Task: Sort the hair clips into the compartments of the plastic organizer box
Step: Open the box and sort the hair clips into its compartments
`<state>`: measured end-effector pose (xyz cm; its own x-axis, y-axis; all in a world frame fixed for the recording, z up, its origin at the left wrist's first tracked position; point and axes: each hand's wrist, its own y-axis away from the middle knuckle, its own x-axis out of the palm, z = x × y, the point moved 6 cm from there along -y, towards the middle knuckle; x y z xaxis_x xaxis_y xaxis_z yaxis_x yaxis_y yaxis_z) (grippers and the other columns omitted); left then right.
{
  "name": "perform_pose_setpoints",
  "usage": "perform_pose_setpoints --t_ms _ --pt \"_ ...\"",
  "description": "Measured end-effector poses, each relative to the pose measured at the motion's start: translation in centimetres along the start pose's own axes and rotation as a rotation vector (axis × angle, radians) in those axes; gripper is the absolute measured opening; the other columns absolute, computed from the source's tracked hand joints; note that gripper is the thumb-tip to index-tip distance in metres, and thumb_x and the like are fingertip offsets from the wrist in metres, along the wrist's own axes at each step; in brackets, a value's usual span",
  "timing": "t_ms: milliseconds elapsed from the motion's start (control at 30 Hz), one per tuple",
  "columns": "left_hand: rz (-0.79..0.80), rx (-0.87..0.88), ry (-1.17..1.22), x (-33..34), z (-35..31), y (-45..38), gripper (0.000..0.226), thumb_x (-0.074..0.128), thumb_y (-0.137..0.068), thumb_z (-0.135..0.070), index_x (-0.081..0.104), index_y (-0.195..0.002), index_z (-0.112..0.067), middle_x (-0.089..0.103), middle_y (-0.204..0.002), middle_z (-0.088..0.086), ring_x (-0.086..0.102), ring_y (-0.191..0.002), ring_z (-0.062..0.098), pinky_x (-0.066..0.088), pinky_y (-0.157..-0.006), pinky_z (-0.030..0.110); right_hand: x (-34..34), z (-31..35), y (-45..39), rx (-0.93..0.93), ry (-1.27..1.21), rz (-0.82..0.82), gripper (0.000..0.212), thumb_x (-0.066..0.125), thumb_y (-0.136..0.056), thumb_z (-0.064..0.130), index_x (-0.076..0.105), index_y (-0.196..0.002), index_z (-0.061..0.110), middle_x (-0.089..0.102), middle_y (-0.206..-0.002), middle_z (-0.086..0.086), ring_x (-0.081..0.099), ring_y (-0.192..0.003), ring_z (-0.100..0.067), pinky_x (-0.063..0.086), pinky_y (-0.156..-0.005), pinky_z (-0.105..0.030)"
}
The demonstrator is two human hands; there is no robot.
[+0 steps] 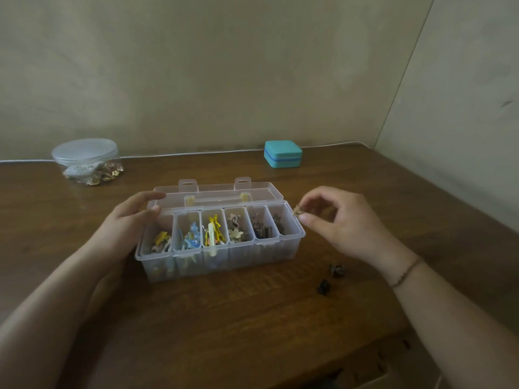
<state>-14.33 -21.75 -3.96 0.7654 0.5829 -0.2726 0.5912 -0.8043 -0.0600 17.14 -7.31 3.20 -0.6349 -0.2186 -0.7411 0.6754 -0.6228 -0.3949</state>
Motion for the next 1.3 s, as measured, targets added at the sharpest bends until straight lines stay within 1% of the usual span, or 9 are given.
perform_pose_setpoints --t_ms 267,367,500,633,767,933,1100,1200,1300 --pt "0.017 0.019 -0.023 0.0 0.0 0.0 0.025 0.056 -0.097 -0.024 0.066 -0.110 -0.043 0.059 -0.132 0.001 0.055 -0.122 0.023 0.040 -0.108 0.053 1.0 -0.5 2.3 -0.035 0.106 0.014 0.014 0.060 -0.088 0.035 0.064 -0.101 0.034 0.054 -0.113 0.022 0.055 -0.093 0.003 0.043 -0.068 -0.009" --pt "0.026 0.011 -0.028 -0.2 0.1 -0.1 0.028 0.058 -0.084 -0.039 0.067 -0.109 -0.047 0.061 -0.129 0.000 0.057 -0.121 0.023 0.041 -0.107 0.054 0.5 -2.9 5.6 0.060 0.163 0.145 0.019 0.060 -0.088 0.037 0.057 -0.104 0.047 0.045 -0.114 0.036 0.045 -0.107 0.014 0.045 -0.077 -0.010" --pt "0.031 0.024 -0.026 -0.3 0.6 -0.4 0.027 0.054 -0.099 -0.026 0.067 -0.111 -0.047 0.061 -0.130 0.002 0.057 -0.121 0.025 0.040 -0.106 0.056 1.6 -4.4 8.0 0.065 0.174 0.308 0.026 0.061 -0.091 0.031 0.055 -0.105 0.051 0.046 -0.115 0.036 0.036 -0.117 0.019 0.036 -0.086 -0.002" --pt "0.033 0.023 -0.031 -0.3 0.6 -0.4 0.029 0.052 -0.100 -0.024 0.066 -0.111 -0.047 0.059 -0.132 0.001 0.054 -0.124 0.025 0.040 -0.107 0.056 0.6 -4.0 6.5 0.034 0.201 0.216 0.029 0.064 -0.088 0.024 0.056 -0.097 0.051 0.056 -0.104 0.031 0.049 -0.108 0.015 0.040 -0.086 -0.001" --pt "0.024 0.015 -0.054 -0.1 0.4 -0.4 0.027 0.051 -0.101 -0.022 0.064 -0.116 -0.041 0.056 -0.134 0.000 0.051 -0.125 0.023 0.039 -0.108 0.054 -1.5 -1.3 1.4 -0.033 0.028 -0.084 0.025 0.069 -0.085 0.018 0.066 -0.101 0.037 0.064 -0.102 0.026 0.059 -0.099 0.008 0.044 -0.083 -0.005" --pt "0.027 0.018 -0.058 -0.2 0.2 -0.2 0.027 0.051 -0.101 -0.023 0.063 -0.116 -0.043 0.057 -0.134 0.000 0.053 -0.124 0.023 0.040 -0.107 0.054 2.5 0.3 -3.2 -0.018 -0.030 0.052 0.019 0.067 -0.087 0.022 0.068 -0.105 0.029 0.066 -0.103 0.018 0.059 -0.098 0.001 0.054 -0.086 -0.026" --pt "0.028 0.010 -0.085 0.0 -0.1 -0.1 0.030 0.050 -0.101 -0.023 0.060 -0.127 -0.034 0.055 -0.137 0.000 0.049 -0.128 0.022 0.039 -0.108 0.050 1.4 -0.1 -0.9 -0.014 -0.071 -0.096 0.019 0.064 -0.088 0.022 0.064 -0.103 0.034 0.065 -0.102 0.019 0.059 -0.098 0.005 0.050 -0.081 -0.011" --pt "0.035 0.001 -0.100 0.0 -0.3 0.1 0.033 0.056 -0.095 -0.034 0.060 -0.128 -0.035 0.056 -0.137 0.001 0.047 -0.131 0.024 0.037 -0.109 0.053 0.4 -0.3 3.1 -0.085 -0.008 -0.047 0.012 0.062 -0.084 0.041 0.064 -0.096 0.042 0.064 -0.101 0.019 0.061 -0.096 -0.001 0.047 -0.076 -0.009" --pt "0.038 -0.019 -0.102 -0.1 -0.4 0.4 0.046 0.052 -0.079 -0.048 0.060 -0.123 -0.041 0.058 -0.134 0.000 0.050 -0.129 0.025 0.039 -0.108 0.055 2.0 -1.7 7.0 -0.096 0.113 0.194 0.030 0.055 -0.078 0.067 0.058 -0.104 0.052 0.052 -0.118 0.027 0.055 -0.106 0.003 0.045 -0.081 -0.007"
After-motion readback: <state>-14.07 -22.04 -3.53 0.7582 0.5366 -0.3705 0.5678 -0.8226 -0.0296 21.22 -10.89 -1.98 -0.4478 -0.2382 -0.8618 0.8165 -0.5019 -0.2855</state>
